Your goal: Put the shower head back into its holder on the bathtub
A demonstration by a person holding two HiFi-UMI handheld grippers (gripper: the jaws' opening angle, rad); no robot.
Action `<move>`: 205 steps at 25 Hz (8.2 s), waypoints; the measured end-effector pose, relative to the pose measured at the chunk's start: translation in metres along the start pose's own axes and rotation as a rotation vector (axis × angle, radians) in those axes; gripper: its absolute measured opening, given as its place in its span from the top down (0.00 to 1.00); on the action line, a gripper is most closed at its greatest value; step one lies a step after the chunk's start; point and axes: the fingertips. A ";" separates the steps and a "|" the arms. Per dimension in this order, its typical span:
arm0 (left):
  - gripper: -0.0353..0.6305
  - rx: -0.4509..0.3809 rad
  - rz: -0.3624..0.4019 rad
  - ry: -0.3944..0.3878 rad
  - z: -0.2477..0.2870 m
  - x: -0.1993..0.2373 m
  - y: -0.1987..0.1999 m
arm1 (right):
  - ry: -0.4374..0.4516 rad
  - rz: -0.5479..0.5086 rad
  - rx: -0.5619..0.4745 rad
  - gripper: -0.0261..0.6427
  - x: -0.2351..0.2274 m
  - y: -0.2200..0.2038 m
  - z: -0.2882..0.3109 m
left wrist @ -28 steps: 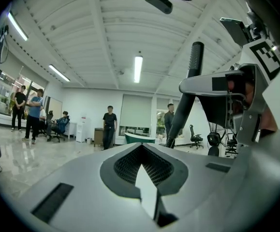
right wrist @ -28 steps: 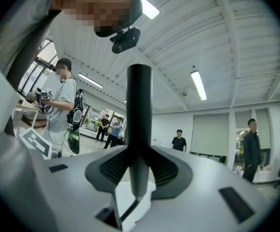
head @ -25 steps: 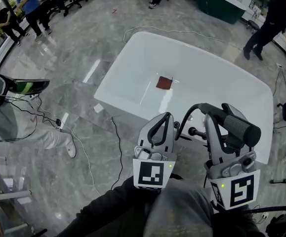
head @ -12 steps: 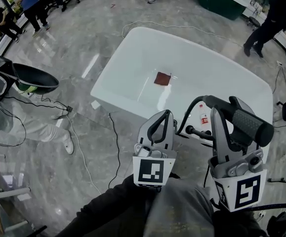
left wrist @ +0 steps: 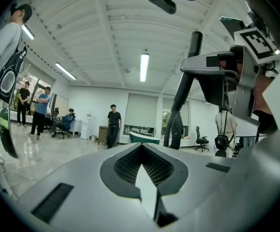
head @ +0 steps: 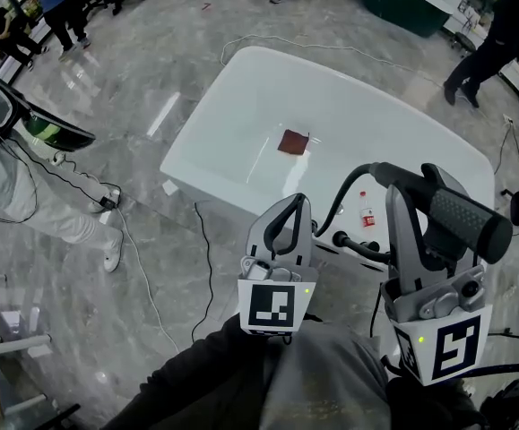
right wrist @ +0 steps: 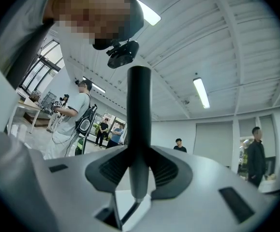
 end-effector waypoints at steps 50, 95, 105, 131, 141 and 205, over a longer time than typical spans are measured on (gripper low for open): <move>0.94 0.196 -0.058 -0.068 0.055 0.058 -0.041 | -0.086 0.134 0.325 0.75 -0.004 -0.131 0.041; 0.94 0.304 -0.116 -0.127 0.072 0.066 -0.116 | -0.159 0.213 0.505 0.75 0.014 -0.240 0.014; 0.94 0.340 -0.109 -0.156 0.073 0.067 -0.137 | -0.182 0.223 0.548 0.75 0.021 -0.274 0.005; 0.94 0.401 -0.122 -0.250 0.101 0.064 -0.199 | -0.206 0.229 0.613 0.75 0.039 -0.369 -0.010; 0.94 0.408 -0.156 -0.248 0.105 0.070 -0.222 | -0.206 0.207 0.638 0.75 0.048 -0.402 -0.017; 0.94 0.463 -0.170 -0.264 0.088 0.084 -0.250 | -0.186 0.170 0.786 0.75 0.087 -0.510 -0.049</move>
Point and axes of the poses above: the fingertips, and each gripper's own axes: z forward along the fingers, x to its left, y out of its top, and after that the axes turned 15 degrees about -y, right-handed
